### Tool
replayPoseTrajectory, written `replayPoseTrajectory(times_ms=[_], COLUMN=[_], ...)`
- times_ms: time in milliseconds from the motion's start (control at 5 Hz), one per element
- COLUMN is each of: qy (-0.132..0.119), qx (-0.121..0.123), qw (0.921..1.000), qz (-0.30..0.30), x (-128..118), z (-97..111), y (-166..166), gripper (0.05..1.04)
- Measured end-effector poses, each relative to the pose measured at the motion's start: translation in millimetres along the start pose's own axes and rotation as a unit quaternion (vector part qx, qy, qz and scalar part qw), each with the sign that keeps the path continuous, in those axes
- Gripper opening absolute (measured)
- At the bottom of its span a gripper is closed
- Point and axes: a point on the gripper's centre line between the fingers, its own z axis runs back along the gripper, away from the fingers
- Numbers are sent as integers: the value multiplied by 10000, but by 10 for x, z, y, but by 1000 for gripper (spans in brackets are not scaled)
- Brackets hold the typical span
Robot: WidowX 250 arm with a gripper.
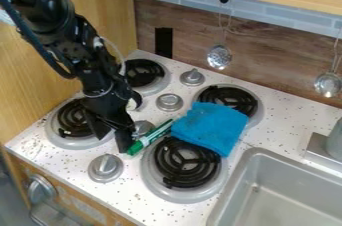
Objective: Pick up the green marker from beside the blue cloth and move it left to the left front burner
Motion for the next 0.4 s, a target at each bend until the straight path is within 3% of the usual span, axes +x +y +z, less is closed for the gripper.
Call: replayPoseTrajectory(times_ms=[400], qy=[17], qx=[9], qw=[9999], qz=[-122], x=[77], z=[-59], y=[-68], gripper=[1005])
